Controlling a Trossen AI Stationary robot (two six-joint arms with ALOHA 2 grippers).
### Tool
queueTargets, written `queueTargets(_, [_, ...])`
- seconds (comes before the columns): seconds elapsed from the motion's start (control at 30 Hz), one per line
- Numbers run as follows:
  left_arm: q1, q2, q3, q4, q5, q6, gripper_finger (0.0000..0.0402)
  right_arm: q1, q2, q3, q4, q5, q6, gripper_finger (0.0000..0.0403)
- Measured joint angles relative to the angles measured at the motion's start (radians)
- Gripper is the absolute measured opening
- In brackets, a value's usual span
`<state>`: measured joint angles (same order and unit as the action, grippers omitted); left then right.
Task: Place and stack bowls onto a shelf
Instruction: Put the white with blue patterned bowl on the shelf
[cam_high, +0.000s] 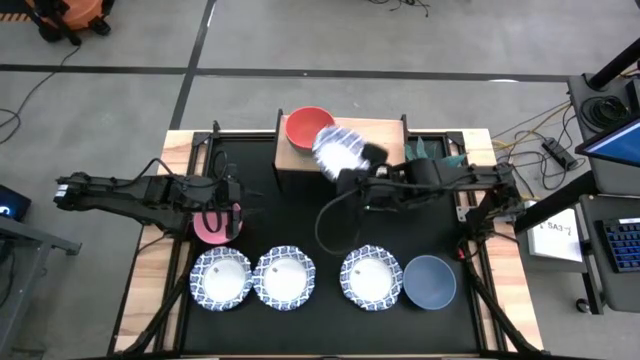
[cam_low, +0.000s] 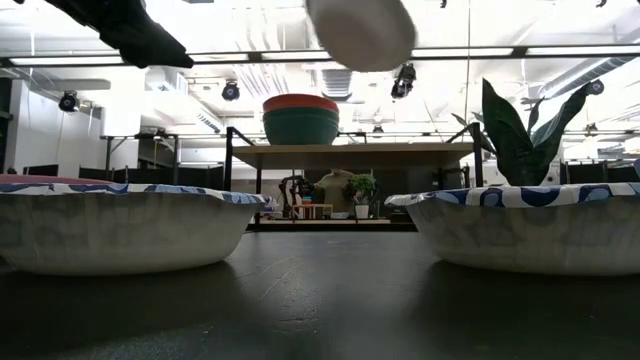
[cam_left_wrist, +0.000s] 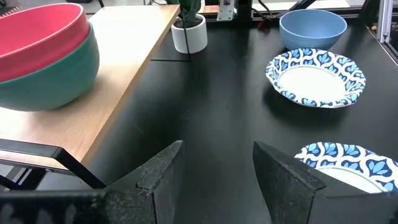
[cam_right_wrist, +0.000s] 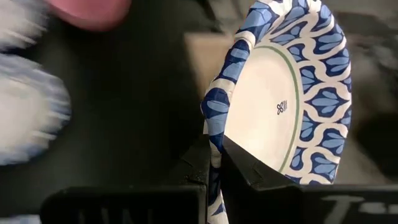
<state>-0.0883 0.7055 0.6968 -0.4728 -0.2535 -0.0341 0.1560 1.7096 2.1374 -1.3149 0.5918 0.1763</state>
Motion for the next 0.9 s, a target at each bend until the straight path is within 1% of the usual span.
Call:
queueTargets(0.1, [0.0, 0.0, 0.0, 0.0, 0.0, 0.003, 0.0176, -0.043, 0.0, 0.001, -0.113, 0.056, 0.013, 0.0013])
queueTargets(0.2, [0.0, 0.0, 0.0, 0.0, 0.0, 0.005, 0.0176, -0.099, 0.0, -0.019, -0.185, 0.061, 0.014, 0.0013])
queueTargets(0.27, [0.0, 0.0, 0.0, 0.0, 0.0, 0.005, 0.0176, -0.131, 0.0, -0.044, -0.198, 0.059, -0.019, 0.0013])
queueTargets(0.37, [0.0, 0.0, 0.0, 0.0, 0.0, 0.005, 0.0176, -0.178, 0.002, -0.085, -0.197, 0.049, -0.086, 0.0013])
queueTargets(0.57, [0.0, 0.0, 0.0, 0.0, 0.0, 0.01, 0.0176, -0.269, 0.002, -0.176, -0.169, -0.049, -0.193, 0.0013])
queueTargets(0.9, [0.0, 0.0, 0.0, 0.0, 0.0, 0.015, 0.0176, -0.356, 0.002, -0.336, -0.047, -0.077, -0.251, 0.0013])
